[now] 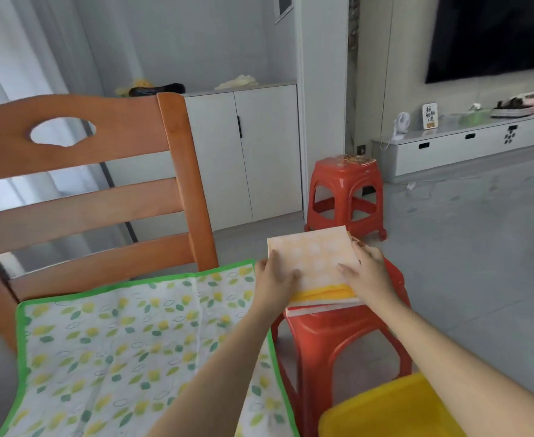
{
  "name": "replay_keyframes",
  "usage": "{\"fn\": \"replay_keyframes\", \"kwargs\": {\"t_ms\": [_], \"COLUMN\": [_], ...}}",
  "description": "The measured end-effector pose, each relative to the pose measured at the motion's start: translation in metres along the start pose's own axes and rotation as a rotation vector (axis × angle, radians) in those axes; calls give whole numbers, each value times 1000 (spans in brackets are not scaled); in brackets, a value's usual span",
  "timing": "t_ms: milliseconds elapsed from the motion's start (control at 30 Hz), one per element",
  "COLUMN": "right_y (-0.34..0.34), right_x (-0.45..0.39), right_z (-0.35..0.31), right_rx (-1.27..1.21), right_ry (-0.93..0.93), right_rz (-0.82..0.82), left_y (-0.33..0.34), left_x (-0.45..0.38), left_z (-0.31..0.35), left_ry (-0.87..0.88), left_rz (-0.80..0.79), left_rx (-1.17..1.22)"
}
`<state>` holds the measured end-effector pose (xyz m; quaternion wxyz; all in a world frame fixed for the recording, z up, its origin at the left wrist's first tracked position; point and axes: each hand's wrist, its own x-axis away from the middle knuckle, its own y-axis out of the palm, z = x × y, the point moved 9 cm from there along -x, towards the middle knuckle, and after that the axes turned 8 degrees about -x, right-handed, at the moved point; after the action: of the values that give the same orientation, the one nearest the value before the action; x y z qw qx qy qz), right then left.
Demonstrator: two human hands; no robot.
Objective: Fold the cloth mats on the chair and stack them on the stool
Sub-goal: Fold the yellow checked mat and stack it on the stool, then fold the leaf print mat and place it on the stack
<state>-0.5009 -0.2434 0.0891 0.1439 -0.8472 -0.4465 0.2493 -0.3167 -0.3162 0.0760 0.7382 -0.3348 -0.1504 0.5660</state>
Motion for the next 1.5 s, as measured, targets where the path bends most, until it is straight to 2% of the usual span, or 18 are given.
{"fn": "replay_keyframes", "kwargs": {"t_ms": [200,333,500,667,900,1000,1067,1167,1367,1500], "right_y": [16,33,49,51,55,44,34,28,31,45], "right_x": [-43,-53,-52,-47,-43,-36,-26,-5,52,105], "right_z": [45,75,93,102,102,93,76,43,-16,-50], "right_rx": [93,192,311,515,649,579,553,554,394,238], "right_ry": [113,198,210,189,196,207,141,-29,-200,-282], "right_rz": [-87,-161,-205,-187,-230,-181,-115,-88,-136,-239], "left_y": [42,59,72,92,93,77,62,41,-16,-49], "left_x": [-48,-55,-52,-52,-42,-38,-30,-6,59,112], "left_z": [-12,-34,-54,-71,-76,-65,-52,-36,-11,-21], "left_ry": [-96,-158,-214,-267,-328,-296,-232,-163,-50,-59], "left_rz": [-88,-94,-104,-226,-251,-173,-91,-59,26,40], "left_rx": [-68,-182,-348,-283,-267,-178,-111,-102,-30,28]}}
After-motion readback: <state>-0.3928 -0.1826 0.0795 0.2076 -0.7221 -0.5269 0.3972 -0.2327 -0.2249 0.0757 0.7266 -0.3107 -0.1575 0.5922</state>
